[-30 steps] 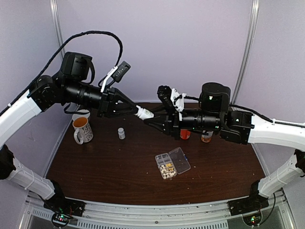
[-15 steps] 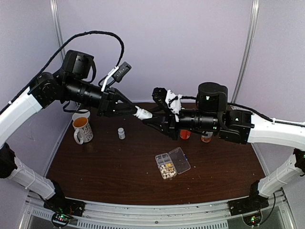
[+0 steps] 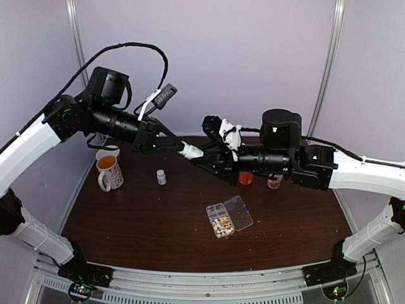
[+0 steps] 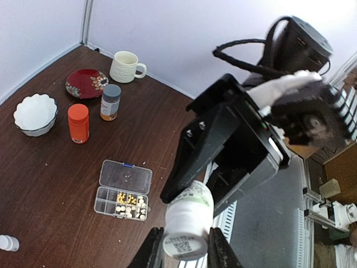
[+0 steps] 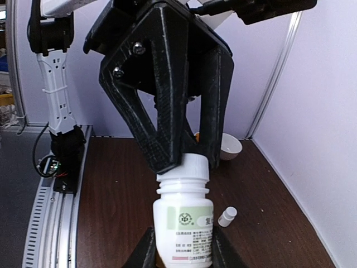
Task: Sort the pills into containers
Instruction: Screw the lid of the pill bottle onto the pill bottle.
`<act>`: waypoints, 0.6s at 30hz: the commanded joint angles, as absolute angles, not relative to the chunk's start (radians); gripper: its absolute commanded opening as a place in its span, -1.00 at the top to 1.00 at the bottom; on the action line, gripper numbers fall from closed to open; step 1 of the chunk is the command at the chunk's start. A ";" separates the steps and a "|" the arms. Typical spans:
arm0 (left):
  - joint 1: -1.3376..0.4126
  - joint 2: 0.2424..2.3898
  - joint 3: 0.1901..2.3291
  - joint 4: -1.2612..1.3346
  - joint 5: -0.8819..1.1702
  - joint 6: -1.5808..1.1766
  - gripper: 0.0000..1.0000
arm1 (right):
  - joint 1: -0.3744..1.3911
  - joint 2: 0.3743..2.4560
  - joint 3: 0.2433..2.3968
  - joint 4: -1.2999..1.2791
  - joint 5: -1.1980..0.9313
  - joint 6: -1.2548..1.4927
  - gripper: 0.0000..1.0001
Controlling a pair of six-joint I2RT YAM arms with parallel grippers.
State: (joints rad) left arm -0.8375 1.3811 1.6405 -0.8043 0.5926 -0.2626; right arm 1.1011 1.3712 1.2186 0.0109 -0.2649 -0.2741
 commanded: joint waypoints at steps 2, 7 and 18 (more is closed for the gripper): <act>-0.865 1.382 1.572 -0.701 0.747 -0.101 0.67 | 1.047 1.375 1.288 0.075 -0.638 -0.111 1.00; -0.888 1.374 1.524 -0.635 0.758 0.115 0.69 | 1.010 1.387 1.313 0.083 -0.775 -0.002 1.00; -0.893 1.392 1.562 -0.672 0.746 0.558 0.72 | 0.945 1.391 1.261 0.216 -0.865 0.246 1.00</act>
